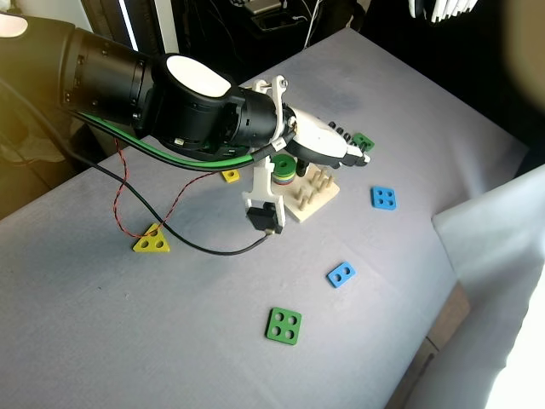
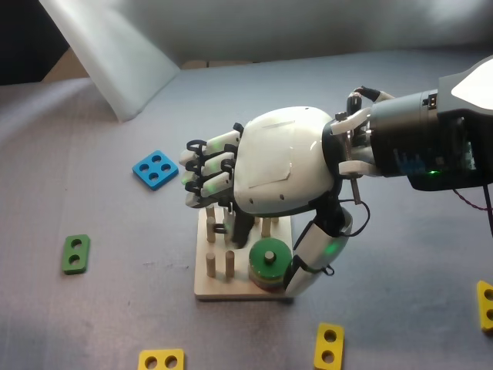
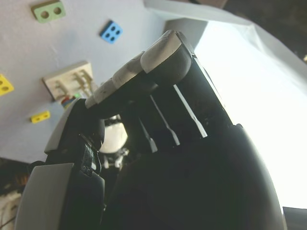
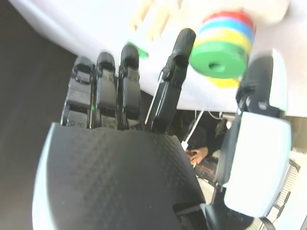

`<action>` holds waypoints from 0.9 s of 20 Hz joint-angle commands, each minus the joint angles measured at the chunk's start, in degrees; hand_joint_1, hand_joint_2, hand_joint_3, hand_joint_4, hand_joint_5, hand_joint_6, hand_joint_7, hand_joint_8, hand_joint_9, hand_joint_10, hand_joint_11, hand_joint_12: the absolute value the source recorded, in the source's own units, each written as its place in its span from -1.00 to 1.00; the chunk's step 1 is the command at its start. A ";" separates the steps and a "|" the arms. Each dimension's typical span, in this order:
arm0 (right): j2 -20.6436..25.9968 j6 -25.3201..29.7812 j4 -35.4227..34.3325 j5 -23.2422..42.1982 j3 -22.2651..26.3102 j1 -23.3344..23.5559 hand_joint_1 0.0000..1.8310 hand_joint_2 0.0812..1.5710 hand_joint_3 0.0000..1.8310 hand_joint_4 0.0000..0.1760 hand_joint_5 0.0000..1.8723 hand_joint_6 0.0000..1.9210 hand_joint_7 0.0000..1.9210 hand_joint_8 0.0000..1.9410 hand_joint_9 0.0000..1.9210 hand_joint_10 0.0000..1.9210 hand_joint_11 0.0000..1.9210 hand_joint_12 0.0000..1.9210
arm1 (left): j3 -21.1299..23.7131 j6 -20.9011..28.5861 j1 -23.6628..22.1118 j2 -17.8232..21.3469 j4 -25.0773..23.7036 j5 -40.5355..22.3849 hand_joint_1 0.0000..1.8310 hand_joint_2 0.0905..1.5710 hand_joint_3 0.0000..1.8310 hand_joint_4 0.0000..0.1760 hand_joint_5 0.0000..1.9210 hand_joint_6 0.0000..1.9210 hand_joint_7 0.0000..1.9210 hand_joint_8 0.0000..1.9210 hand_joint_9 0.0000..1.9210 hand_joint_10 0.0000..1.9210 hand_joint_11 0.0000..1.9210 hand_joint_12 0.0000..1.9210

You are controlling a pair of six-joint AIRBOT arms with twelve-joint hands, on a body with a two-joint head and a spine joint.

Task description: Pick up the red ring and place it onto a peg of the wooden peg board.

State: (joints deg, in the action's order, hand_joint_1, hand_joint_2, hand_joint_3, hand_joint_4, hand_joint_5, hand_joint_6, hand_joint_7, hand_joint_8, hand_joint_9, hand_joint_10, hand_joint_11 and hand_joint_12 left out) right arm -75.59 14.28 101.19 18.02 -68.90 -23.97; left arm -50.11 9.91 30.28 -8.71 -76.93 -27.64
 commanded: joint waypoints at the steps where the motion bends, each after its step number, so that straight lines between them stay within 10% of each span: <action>1: -0.34 -0.10 -1.69 0.04 -0.04 0.22 -0.44 -0.07 -1.00 1.00 -0.44 -1.00 -0.78 -1.00 -0.88 -1.00 -1.00 -1.00 | -0.32 -0.34 -0.45 0.24 2.17 -0.26 -0.43 0.99 -1.00 -1.00 -0.05 1.00 0.16 1.00 0.18 1.00 0.23 1.00; 6: -0.47 -0.10 -1.70 -0.08 -0.04 0.20 -0.57 -0.11 -1.00 0.89 -0.77 -1.00 -0.92 -1.00 -0.93 -1.00 -1.00 -1.00 | -0.27 -0.34 -0.45 0.24 2.17 -0.26 -0.41 0.98 -1.00 -1.00 -0.05 1.00 0.14 1.00 0.17 1.00 0.21 1.00; 12: 0.03 0.79 -1.72 -0.28 -0.01 1.00 -0.90 -0.08 -1.00 -0.47 -1.00 -1.00 -1.00 -1.00 -1.00 -1.00 -1.00 -1.00 | -0.26 -0.34 -0.43 0.64 2.17 -0.26 -0.40 0.98 -1.00 -1.00 -0.03 1.00 0.17 1.00 0.19 1.00 0.23 1.00; 18: 4.51 3.42 -1.70 1.43 1.06 3.59 -1.00 -0.02 -0.98 -0.89 -1.00 -1.00 -1.00 -1.00 -1.00 -1.00 -1.00 -1.00 | -0.23 -0.34 -0.33 0.93 2.17 -0.26 -0.41 0.98 -1.00 -1.00 -0.04 1.00 0.16 1.00 0.18 1.00 0.23 1.00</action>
State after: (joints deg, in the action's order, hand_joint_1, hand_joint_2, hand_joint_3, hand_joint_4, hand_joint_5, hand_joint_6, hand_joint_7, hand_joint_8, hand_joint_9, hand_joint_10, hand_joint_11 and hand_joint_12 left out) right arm -70.72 17.37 101.43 18.65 -68.03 -21.28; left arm -50.09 9.91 30.28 -8.36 -76.93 -27.68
